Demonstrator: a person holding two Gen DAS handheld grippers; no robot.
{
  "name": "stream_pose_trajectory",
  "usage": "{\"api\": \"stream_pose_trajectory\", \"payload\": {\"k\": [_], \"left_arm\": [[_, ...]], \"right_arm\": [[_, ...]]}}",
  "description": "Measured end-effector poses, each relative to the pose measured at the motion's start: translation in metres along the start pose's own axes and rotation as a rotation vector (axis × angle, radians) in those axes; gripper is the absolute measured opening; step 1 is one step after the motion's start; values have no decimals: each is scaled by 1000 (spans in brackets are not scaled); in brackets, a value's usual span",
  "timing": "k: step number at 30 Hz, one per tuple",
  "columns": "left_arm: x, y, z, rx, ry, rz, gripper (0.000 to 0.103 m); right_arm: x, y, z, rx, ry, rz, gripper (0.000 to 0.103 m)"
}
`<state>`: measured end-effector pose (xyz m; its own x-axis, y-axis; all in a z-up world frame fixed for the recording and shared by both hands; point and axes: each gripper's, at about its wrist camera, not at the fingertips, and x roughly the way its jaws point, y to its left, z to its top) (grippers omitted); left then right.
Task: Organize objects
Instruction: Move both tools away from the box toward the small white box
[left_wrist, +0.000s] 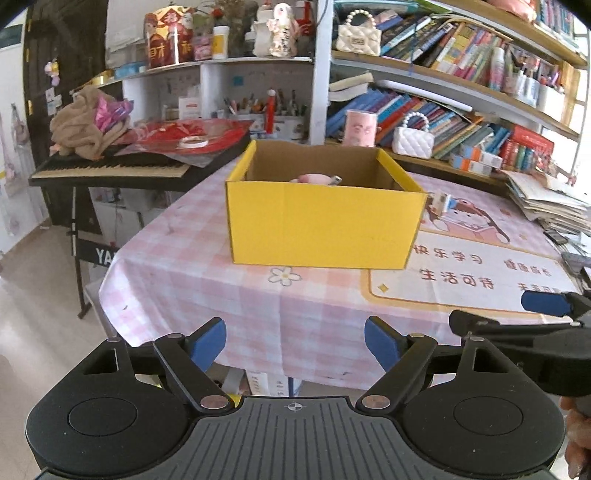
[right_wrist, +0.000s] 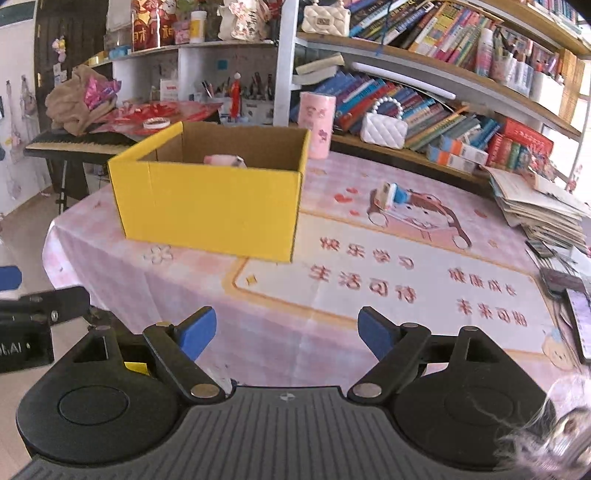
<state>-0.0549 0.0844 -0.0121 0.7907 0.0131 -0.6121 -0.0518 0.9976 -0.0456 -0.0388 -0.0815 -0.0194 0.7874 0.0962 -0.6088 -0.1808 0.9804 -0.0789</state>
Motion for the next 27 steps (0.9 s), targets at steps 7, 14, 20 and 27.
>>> {"api": "stream_pose_trajectory", "payload": {"k": [7, 14, 20, 27], "left_arm": [[2, -22, -1, 48, 10, -71, 84], [10, -51, 2, 109, 14, -149, 84], [21, -73, 11, 129, 18, -196, 84], [39, -100, 21, 157, 23, -255, 85]], "right_arm": [[-13, -20, -12, 52, 12, -68, 86], [-19, -50, -19, 125, 24, -151, 86], [-20, -74, -20, 166, 33, -206, 86], [-12, -101, -15, 200, 44, -262, 87]]}}
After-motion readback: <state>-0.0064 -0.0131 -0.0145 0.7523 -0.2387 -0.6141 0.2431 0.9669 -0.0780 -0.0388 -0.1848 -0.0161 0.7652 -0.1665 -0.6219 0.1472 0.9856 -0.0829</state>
